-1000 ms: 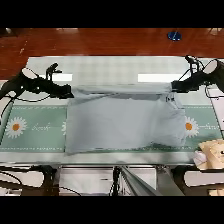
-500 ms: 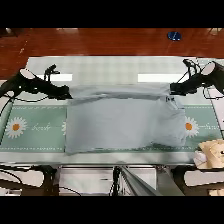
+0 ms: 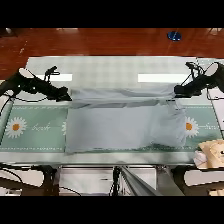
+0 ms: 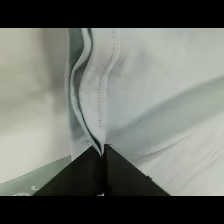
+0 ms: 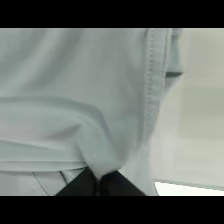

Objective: Fold the shirts.

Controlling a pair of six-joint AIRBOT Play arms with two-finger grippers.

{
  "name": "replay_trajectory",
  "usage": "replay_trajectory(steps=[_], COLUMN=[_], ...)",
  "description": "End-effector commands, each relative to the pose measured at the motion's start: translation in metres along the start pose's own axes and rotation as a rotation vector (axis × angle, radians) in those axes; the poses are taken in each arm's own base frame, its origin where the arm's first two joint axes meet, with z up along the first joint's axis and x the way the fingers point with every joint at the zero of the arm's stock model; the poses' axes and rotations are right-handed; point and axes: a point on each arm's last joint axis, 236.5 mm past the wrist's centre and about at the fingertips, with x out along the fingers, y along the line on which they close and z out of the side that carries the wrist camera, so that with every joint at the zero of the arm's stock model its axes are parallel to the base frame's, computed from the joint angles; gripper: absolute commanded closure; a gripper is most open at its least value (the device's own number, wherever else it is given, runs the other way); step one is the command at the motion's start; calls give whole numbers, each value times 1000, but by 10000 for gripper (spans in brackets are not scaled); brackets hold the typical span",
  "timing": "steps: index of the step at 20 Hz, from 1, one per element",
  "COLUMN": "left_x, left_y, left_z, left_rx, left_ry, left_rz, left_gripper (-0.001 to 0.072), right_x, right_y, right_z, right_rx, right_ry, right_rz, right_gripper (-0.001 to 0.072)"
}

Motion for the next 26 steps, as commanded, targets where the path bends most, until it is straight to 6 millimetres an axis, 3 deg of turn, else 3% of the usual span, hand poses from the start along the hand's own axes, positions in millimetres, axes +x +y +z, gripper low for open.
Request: replay_trajectory(steps=[1, 2, 4, 6, 8, 11, 13, 15, 20, 22, 26], left_x=[-2, -12, -51, -91, -109, -100, -86, -70, -48, -41, -21], left_y=[-3, -3, -3, -6, 2, 1, -14, -21, -9, -6, -10], left_z=[-9, -13, -27, -66, -95, -148, -184, -208, -220, -233, -247], left_rx=[23, 17, -15, -47, -117, -203, -213, -242, -281, -268, -201], left_ry=[41, 61, 105, 171, 131, 133, 201, 252, 265, 334, 399], left_rz=[-28, -44, -95, -163, -178, -221, -283, -324, -268, -210, -157], left_gripper=[324, 280, 257, 52, 52, 50, 49, 50, 52, 54, 54], right_x=[7, 0, -36, -81, -103, -89, -70, -57, -52, -53, -53], right_y=[13, 11, -8, -30, -44, -50, -44, -39, -30, -27, -26], right_z=[-3, -6, -27, -49, -67, -109, -129, -146, -151, -149, -151], right_rx=[28, 16, -48, 21, 105, 200, 226, 222, 229, 234, 233], right_ry=[23, 37, 104, 92, 6, -12, -4, 39, 51, 45, 54], right_rz=[62, 55, -17, -63, -57, 0, 53, 73, 112, 125, 128], right_gripper=[531, 477, 448, 293, 289, 289, 289, 289, 289, 290, 291])
